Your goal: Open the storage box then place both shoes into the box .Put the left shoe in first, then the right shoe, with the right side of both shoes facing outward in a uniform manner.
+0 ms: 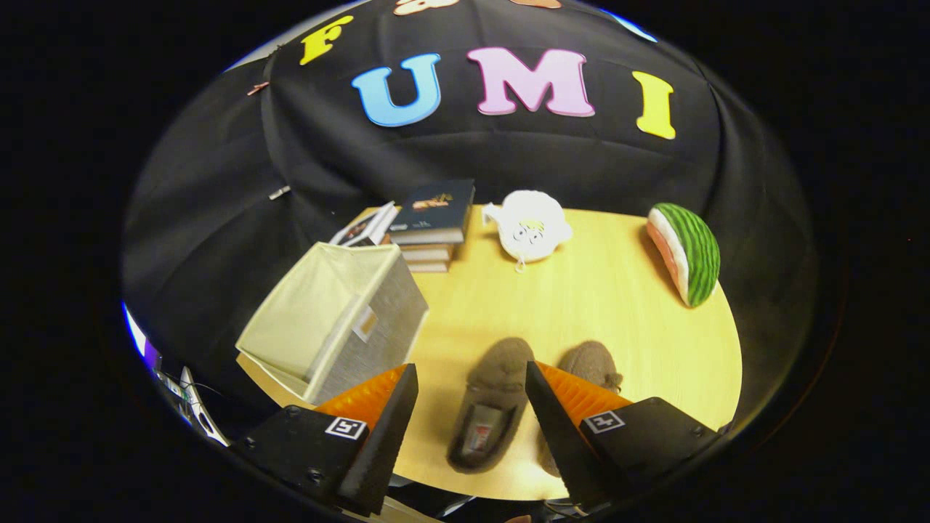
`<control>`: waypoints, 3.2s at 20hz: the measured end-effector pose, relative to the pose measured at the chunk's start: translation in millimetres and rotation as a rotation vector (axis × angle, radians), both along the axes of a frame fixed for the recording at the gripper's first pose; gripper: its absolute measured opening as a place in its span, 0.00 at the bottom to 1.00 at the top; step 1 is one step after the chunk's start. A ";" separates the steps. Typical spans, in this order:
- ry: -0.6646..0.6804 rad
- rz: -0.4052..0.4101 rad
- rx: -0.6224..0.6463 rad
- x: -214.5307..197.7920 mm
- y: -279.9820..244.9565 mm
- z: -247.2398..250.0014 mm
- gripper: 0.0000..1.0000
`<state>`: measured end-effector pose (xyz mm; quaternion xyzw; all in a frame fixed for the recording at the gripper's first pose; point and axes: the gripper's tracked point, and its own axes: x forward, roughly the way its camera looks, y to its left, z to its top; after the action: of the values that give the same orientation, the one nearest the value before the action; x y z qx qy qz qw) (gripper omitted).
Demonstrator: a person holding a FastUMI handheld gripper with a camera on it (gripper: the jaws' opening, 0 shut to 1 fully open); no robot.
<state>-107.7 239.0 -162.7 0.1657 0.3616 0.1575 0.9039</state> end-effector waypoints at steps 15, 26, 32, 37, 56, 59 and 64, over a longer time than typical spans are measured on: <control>0.171 0.029 -0.168 15.3 4.9 -132.8 0.58; 0.252 -0.145 -0.127 27.8 -1.8 -129.6 0.07; 0.209 -0.180 -0.068 37.0 -5.7 -57.5 0.07; 0.146 -0.198 -0.021 62.3 12.1 28.8 0.07; 0.328 -0.107 0.091 82.4 236.9 70.0 0.07; 0.332 -0.119 0.084 86.1 250.8 64.4 0.08; 0.342 -0.129 0.042 95.5 264.9 46.1 0.07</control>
<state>-12.2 503.9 -116.6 0.2319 0.4952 0.0760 0.8338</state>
